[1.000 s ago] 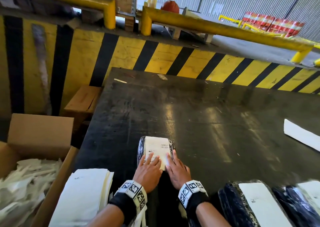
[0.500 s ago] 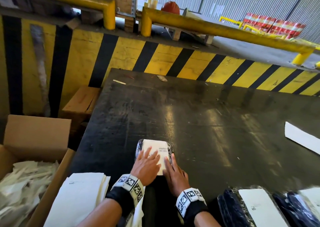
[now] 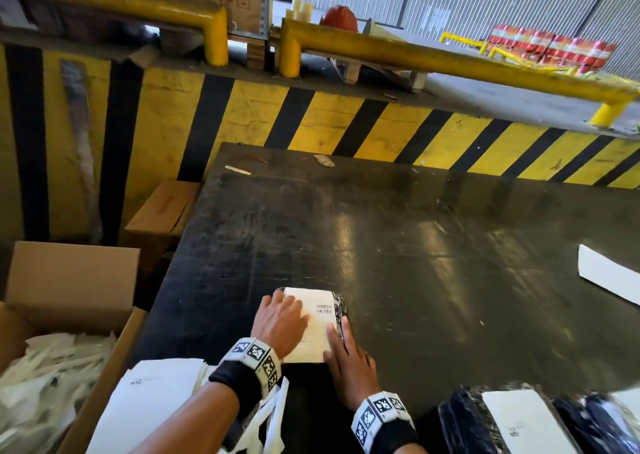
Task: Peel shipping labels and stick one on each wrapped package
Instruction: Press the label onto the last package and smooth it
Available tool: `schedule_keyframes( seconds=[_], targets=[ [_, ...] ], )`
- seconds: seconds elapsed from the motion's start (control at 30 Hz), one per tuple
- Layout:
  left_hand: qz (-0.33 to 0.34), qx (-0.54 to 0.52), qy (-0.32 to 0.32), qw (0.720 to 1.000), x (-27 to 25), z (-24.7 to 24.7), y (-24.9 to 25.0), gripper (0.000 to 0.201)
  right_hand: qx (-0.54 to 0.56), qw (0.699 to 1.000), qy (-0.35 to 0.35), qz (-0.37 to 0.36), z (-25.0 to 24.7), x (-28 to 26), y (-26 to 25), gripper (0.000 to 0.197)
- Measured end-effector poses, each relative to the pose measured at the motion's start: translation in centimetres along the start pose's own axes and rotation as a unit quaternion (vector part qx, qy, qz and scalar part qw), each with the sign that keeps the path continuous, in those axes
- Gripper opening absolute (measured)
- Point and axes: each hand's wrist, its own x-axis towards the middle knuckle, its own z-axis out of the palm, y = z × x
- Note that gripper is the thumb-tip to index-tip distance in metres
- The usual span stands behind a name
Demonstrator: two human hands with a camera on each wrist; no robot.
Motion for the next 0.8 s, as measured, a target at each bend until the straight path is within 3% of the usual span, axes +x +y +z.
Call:
schedule_keyframes(
  seconds=[0.07, 0.13, 0.3, 0.43, 0.53, 0.67, 0.8],
  targets=[
    [0.039, -0.021, -0.069, 0.997, 1.0, 0.7, 0.5, 0.052, 0.008, 1.000, 0.001, -0.002, -0.1, 0.0, 0.0, 0.091],
    [0.034, -0.019, -0.114, 0.993, 1.6, 1.4, 0.3, 0.060, 0.020, 1.000, -0.005, -0.008, -0.1, 0.1, 0.1, 0.088],
    [-0.053, -0.027, -0.105, 0.993, 1.7, 1.7, -2.3, 0.063, 0.036, 0.999, -0.007, -0.010, 0.1, 0.0, 0.1, 0.087],
    [-0.123, -0.075, -0.095, 0.985, 1.1, 1.1, -3.2, 0.065, 0.043, 0.999, -0.020, -0.006, -0.3, -0.2, 0.0, 0.057],
    [-0.149, -0.132, -0.109, 0.974, -0.2, 1.7, -3.0, 0.076, 0.093, 0.996, -0.009, -0.009, -0.6, -0.3, 0.2, 0.060],
    [-0.156, -0.191, -0.130, 0.960, -1.9, 2.7, -2.5, 0.092, 0.139, 0.989, -0.001, 0.046, -0.9, 0.2, 0.6, 0.069],
    [-0.171, -0.227, -0.112, 0.952, -2.0, 1.6, -1.6, 0.076, 0.228, 0.971, -0.015, 0.077, -1.3, 0.5, 0.3, 0.071]
  ],
)
